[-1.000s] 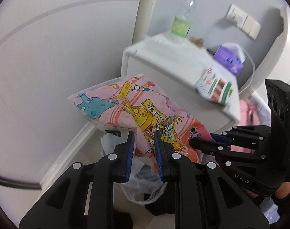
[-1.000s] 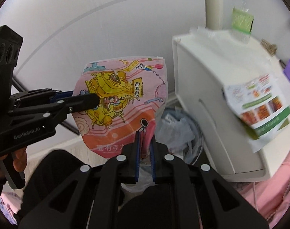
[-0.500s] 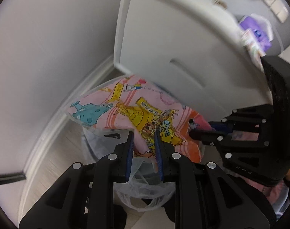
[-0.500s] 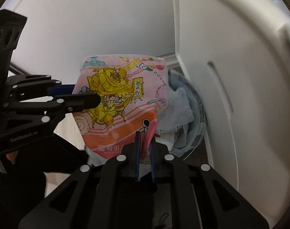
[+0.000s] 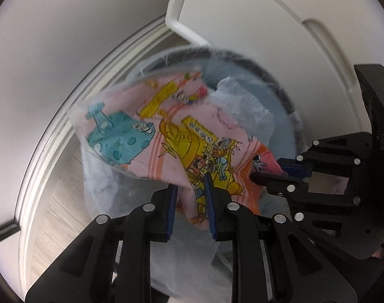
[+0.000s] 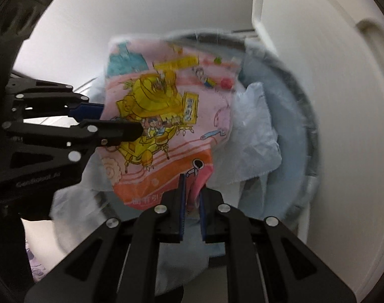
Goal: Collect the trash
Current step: 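Lower the bag into the bin and open both grippers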
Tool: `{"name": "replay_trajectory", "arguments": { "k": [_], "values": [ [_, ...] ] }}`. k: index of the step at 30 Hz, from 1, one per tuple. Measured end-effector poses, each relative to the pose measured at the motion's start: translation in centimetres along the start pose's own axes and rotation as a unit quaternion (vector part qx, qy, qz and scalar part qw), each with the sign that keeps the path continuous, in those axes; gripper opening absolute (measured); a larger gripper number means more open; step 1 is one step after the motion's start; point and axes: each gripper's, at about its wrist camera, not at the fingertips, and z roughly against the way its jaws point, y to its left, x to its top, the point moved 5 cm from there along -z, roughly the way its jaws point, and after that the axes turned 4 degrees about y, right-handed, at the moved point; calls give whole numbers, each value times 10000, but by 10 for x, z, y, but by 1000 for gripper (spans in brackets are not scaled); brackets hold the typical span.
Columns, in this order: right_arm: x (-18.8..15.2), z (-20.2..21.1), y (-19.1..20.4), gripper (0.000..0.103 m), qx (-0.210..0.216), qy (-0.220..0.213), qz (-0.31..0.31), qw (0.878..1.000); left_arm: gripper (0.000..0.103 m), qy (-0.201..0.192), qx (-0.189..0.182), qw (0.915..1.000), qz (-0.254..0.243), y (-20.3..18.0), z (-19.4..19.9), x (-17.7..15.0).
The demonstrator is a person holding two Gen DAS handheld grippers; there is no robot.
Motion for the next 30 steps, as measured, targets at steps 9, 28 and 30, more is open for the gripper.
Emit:
{"name": "replay_trajectory", "arguments": {
  "k": [9,28,30],
  "values": [
    [12,-51,1,11,-9,380,106,9992,19,330,19,9995,-18,8,-44,2],
    [16,-75,33,15,-439,415,503,9969,28,414,98,9983,-401,2,-67,21],
    [1,-65,29,31,-524,303,626,9962,39,351,101,9983,-459,-1,-60,17]
  ]
}}
